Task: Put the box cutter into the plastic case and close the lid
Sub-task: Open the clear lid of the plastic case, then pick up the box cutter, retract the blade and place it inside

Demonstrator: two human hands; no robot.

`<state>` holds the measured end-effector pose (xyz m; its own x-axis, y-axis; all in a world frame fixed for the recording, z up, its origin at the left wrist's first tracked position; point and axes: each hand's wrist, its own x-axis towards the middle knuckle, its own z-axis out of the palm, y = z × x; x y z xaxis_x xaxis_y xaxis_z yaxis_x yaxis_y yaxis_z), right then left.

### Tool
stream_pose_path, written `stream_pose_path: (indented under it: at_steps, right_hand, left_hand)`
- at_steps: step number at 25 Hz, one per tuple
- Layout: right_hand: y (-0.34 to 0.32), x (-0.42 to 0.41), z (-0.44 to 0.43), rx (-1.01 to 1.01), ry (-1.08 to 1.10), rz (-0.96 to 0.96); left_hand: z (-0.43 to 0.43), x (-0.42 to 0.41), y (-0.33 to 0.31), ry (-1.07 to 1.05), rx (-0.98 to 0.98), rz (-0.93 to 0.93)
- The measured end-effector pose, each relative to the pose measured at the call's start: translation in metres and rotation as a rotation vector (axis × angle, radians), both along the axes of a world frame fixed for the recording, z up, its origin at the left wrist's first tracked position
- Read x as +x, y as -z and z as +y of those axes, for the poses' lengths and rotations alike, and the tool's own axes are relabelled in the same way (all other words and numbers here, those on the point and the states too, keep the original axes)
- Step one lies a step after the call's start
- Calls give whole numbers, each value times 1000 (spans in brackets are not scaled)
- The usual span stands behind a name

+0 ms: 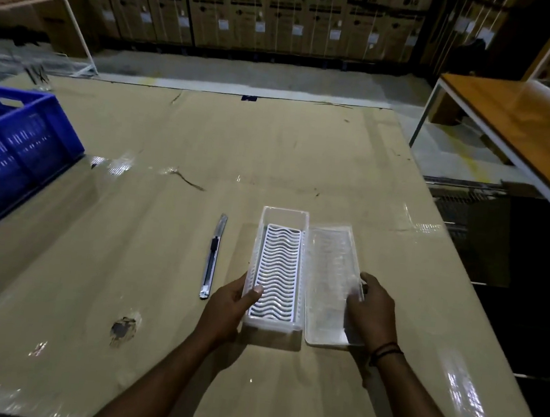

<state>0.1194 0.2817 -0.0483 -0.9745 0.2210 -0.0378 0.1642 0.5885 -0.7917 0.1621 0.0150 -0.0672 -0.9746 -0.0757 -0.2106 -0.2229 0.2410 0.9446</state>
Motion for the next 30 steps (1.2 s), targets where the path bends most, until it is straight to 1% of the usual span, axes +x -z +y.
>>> stream_pose_path:
  at_steps: [2, 6, 9, 13, 17, 18, 19, 21, 22, 23, 25, 27, 29, 30]
  right_hand:
    - [9, -3, -2, 50, 12, -19]
    - [22, 2, -6, 248, 23, -52]
    - [21, 4, -12, 276, 44, -30]
    - [4, 0, -35, 325, 91, 106]
    - [-21, -13, -79, 367, -4, 291]
    - [-28, -16, -92, 370, -40, 328]
    - [-34, -20, -106, 368, -78, 349]
    - [-45, -27, -138, 365, -156, 358]
    - [-50, -30, -156, 356, -201, 341]
    - [-52, -33, -175, 335, -251, 312]
    - [-51, -40, -208, 306, -350, 215]
    - [-49, -45, -236, 334, -428, 65]
    - [-48, -49, -254, 361, -461, -87]
    - [-46, -53, -260, 368, -455, -130]
  left_hand:
    - [-1, -1, 2, 7, -8, 4]
    - [-1, 0, 3, 7, -48, 24]
    - [-2, 0, 4, 14, -61, 19]
    - [-4, -1, 2, 37, -12, 2]
    - [-9, -4, -3, 31, 50, -37]
    - [-9, -4, -4, 19, 88, -46]
    - [-9, -3, -4, -10, 166, -61]
    - [-7, -1, -3, -109, 394, -117]
    - [-7, 1, 1, -155, 484, -132]
    - [-8, 4, 2, -196, 532, -128]
    - [-12, 11, 8, -272, 542, -140]
    - [-18, 22, 8, -325, 528, -147]
    - [-23, 28, 0, -322, 500, -167]
    - [-27, 30, -5, -321, 495, -179]
